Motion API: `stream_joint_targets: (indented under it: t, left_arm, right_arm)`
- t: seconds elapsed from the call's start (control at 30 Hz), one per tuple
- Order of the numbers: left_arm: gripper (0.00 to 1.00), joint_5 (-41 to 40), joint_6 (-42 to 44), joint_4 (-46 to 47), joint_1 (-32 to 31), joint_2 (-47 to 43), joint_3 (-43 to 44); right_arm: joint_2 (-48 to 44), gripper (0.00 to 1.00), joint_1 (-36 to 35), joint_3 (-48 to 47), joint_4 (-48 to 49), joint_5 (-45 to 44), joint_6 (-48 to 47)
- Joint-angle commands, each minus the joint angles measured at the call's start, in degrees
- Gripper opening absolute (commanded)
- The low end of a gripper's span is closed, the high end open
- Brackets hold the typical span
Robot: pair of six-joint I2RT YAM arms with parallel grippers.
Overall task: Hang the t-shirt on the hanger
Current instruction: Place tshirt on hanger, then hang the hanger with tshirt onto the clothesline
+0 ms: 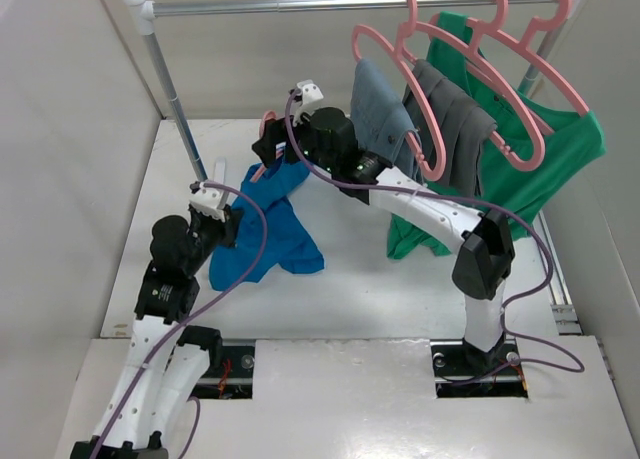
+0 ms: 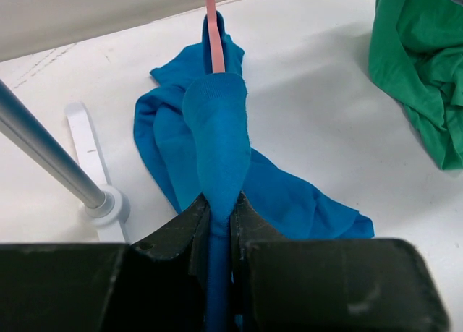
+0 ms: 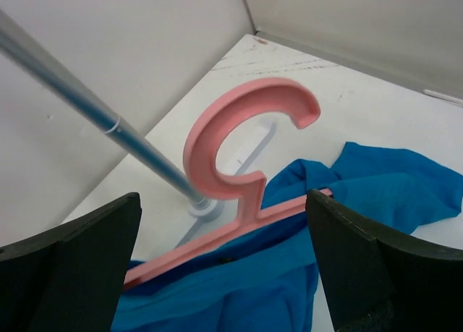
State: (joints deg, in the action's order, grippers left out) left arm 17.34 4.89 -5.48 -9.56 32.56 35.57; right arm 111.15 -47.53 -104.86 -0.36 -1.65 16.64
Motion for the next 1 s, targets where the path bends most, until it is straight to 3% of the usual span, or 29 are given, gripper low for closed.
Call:
stream_joint_targets:
  t: [0.0,0.13,0.37,0.53,0.97]
  left_arm:
    - [0.00,-1.9,-0.6,4.9,0.2,-1.6,2.2]
    - [0.00,-2.4,1.5,4.9,0.2,-3.9,6.2]
    - [0.00,-4.3,9.7,-3.0,0.8,-12.2,12.0]
    - [0.00,-4.3,10.9,-5.4,0.8,-15.2,15.1]
    - [0.00,-8.6,5.9,4.9,0.8,-11.7,21.8]
  right_arm:
    - [-4.5,1.00,-0.5,2.3,2.9,3.3,-2.1]
    - [-8.9,1.00,-1.7,7.2,2.9,1.0,-4.3]
    - [-16.7,1.00,-2.2,16.0,2.9,-7.0,-4.9]
    - [-19.7,1.00,-2.2,18.0,2.9,-12.0,-4.9]
    - [-20.3,1.00,-2.7,18.6,2.9,-12.0,-5.5]
